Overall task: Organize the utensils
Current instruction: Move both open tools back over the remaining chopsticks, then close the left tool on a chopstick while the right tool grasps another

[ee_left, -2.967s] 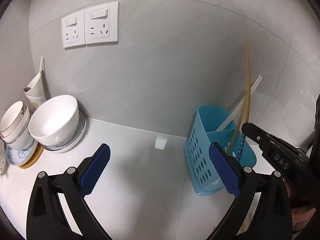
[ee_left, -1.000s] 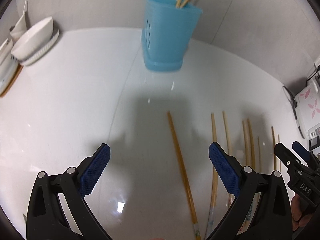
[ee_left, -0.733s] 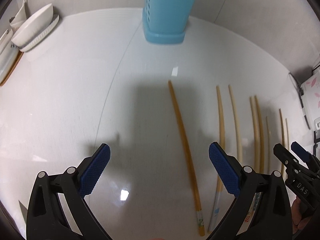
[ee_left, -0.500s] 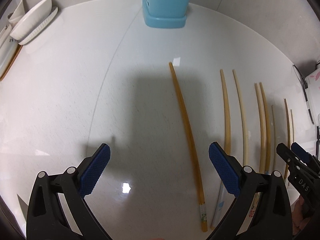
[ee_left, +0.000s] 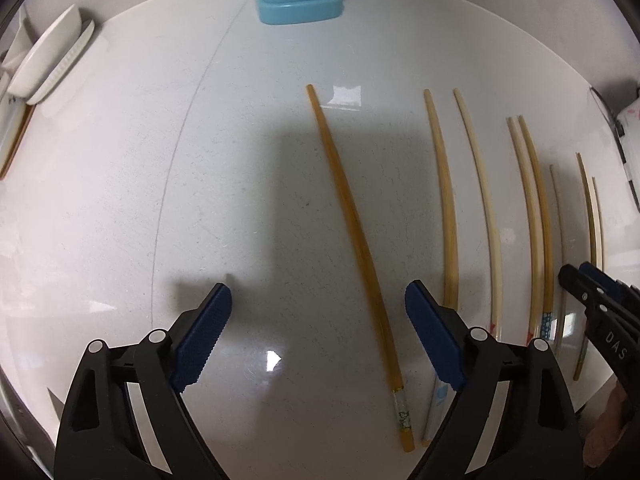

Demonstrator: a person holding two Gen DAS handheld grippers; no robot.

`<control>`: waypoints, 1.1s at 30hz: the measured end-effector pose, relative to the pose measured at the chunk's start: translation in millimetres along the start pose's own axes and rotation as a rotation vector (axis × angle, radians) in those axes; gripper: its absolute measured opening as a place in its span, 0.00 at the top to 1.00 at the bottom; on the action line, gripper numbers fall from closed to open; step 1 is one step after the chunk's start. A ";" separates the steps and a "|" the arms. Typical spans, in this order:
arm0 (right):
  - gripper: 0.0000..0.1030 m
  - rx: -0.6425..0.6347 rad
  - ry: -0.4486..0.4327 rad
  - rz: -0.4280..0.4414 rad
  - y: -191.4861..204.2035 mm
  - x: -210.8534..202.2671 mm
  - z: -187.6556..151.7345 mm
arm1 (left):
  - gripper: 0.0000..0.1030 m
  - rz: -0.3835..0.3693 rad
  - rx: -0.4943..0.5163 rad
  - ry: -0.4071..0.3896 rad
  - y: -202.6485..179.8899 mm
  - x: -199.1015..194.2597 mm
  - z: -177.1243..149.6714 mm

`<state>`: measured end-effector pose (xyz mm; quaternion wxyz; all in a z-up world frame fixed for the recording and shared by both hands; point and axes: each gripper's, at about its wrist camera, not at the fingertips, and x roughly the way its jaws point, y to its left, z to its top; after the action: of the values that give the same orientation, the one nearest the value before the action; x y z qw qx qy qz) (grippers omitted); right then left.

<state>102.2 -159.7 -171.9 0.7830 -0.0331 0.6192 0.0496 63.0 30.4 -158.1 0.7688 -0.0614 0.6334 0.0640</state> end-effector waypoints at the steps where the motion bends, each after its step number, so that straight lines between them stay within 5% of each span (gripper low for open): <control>1: 0.72 0.000 0.001 0.000 -0.1 -0.1 0.9 | 0.19 0.003 0.001 0.005 -1.2 -0.1 1.4; 4: 0.77 0.001 0.014 0.000 0.2 -0.1 3.8 | 0.29 0.021 0.017 0.016 -5.6 -0.8 2.3; 15: 0.86 -0.009 0.053 0.000 14.6 -2.8 9.4 | 0.91 -0.004 0.047 0.033 -15.9 -12.7 2.6; 23: 0.94 -0.007 0.068 0.003 10.0 0.2 15.5 | 0.94 -0.016 0.051 0.034 -30.7 -22.2 -5.3; 33: 0.91 0.032 0.074 0.055 8.2 -1.1 26.6 | 0.94 -0.025 0.047 0.027 -23.8 -28.8 -6.3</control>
<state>126.7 -148.6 -164.6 0.7583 -0.0052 0.6491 0.0601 55.7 5.3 -130.8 0.7620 -0.0521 0.6443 0.0383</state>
